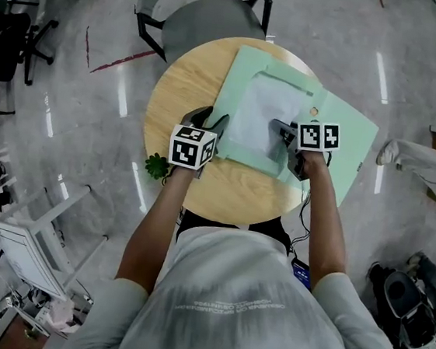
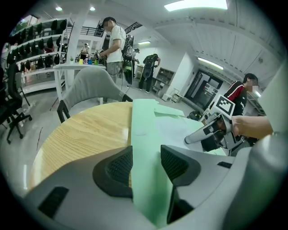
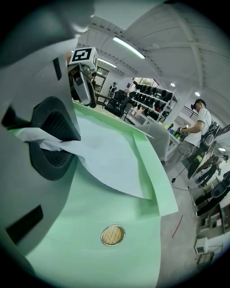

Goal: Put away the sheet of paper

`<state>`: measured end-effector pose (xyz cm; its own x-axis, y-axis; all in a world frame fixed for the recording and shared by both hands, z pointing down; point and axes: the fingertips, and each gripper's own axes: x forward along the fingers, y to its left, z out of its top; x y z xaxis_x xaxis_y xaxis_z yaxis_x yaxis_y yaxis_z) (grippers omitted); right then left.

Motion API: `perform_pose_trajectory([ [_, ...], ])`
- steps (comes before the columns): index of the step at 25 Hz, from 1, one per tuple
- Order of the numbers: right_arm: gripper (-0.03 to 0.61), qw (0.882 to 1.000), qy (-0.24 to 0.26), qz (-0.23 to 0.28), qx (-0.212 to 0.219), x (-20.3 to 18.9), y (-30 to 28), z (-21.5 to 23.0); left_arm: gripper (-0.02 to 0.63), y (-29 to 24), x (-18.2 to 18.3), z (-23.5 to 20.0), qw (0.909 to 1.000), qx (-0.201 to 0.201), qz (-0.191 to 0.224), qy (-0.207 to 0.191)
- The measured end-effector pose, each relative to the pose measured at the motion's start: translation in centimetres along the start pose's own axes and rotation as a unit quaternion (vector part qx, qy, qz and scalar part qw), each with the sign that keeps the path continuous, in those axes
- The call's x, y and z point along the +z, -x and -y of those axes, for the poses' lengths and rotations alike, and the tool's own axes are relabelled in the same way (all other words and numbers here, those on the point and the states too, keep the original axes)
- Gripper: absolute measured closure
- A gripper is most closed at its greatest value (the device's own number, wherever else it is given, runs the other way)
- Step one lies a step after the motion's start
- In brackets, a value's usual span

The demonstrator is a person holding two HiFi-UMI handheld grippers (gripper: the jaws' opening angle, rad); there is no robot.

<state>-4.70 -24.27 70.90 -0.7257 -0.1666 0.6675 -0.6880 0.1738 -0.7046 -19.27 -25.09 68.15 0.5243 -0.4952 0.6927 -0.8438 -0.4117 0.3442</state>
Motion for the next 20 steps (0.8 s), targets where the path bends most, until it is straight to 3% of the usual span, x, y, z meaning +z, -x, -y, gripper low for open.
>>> perform_pose_trajectory([
  [15, 0.546, 0.999, 0.043, -0.003, -0.027, -0.1, -3.0, -1.3, 0.405, -0.1, -0.1, -0.1, 0.9997, 0.012, 0.018, -0.011],
  [20, 0.422, 1.0, 0.025, 0.007, -0.014, -0.1, -1.4, -1.7, 0.403, -0.1, -0.1, -0.1, 0.9997, 0.014, 0.018, -0.004],
])
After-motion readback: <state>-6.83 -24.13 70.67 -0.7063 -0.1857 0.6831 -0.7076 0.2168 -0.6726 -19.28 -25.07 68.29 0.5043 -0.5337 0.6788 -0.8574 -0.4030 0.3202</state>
